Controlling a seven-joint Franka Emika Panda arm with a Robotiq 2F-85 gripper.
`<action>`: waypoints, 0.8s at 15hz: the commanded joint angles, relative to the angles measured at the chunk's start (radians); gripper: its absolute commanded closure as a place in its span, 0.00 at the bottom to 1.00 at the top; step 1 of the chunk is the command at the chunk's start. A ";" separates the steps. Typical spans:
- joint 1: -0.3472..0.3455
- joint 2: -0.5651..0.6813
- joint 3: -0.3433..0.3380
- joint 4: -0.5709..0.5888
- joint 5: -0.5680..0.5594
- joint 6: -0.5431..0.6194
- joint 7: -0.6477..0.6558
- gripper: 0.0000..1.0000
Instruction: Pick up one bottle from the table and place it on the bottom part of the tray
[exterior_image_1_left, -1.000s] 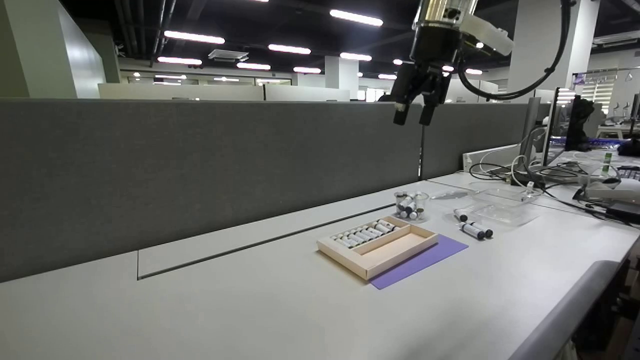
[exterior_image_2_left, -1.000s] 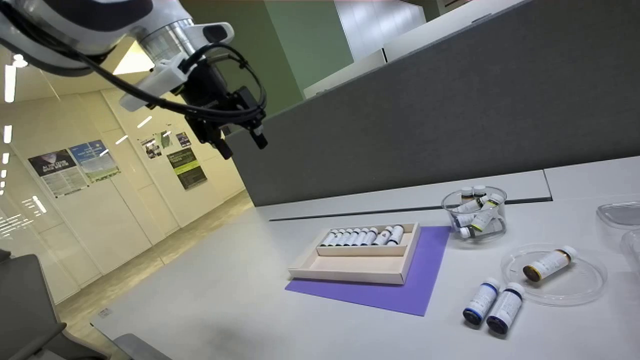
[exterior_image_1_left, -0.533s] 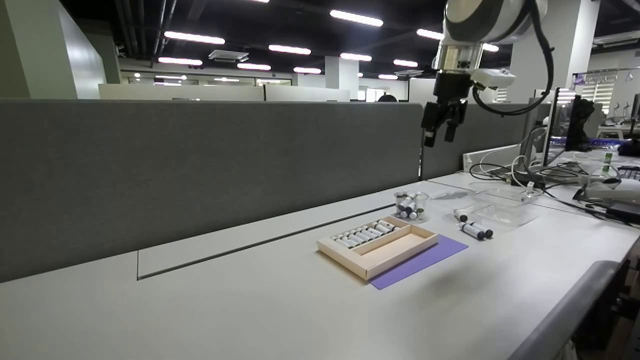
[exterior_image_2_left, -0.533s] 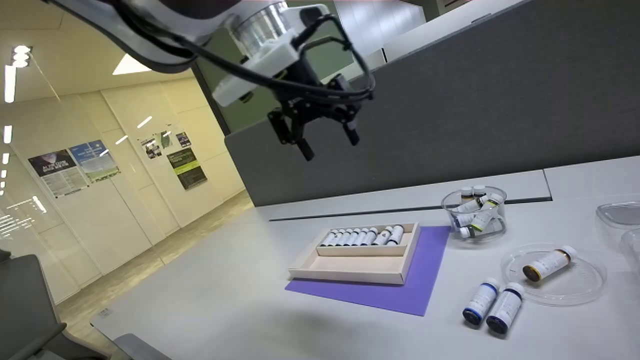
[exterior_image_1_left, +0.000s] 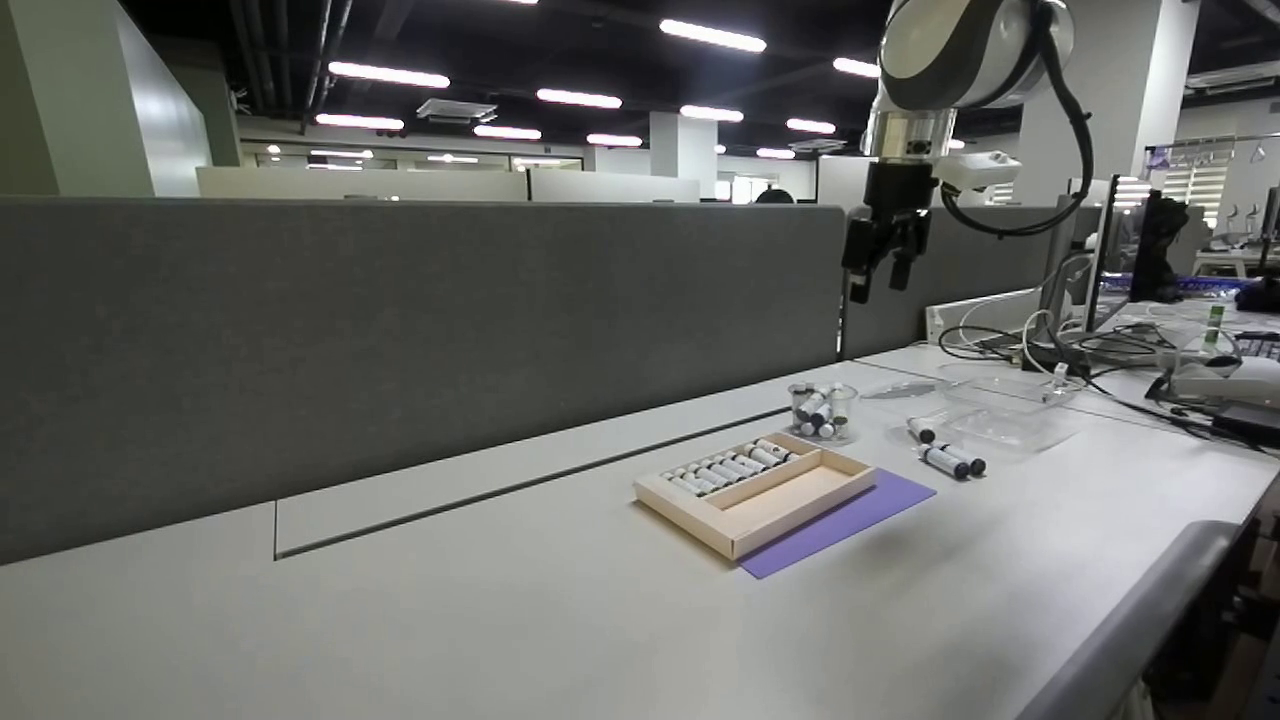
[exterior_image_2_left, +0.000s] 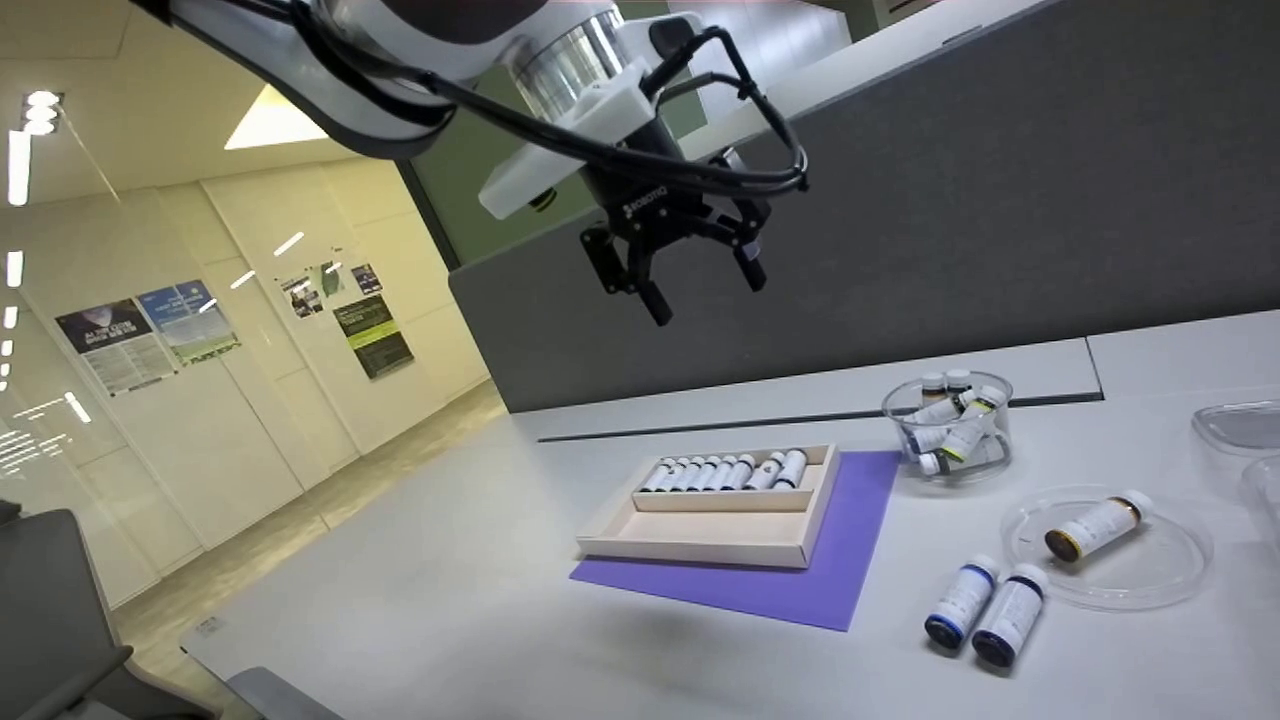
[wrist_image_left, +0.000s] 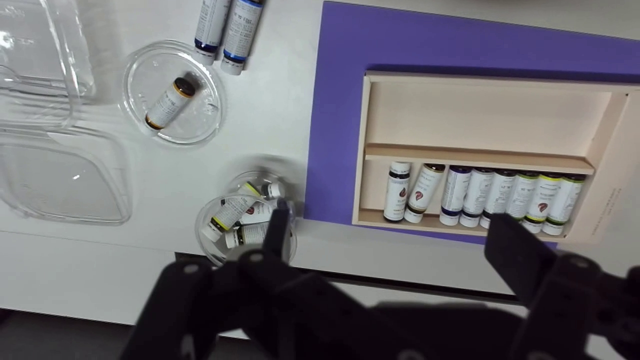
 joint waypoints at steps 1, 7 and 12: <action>-0.005 -0.002 0.005 0.001 -0.001 -0.003 0.001 0.00; -0.029 0.120 -0.010 0.037 0.026 0.097 0.030 0.00; -0.078 0.317 -0.028 0.098 0.047 0.261 0.062 0.00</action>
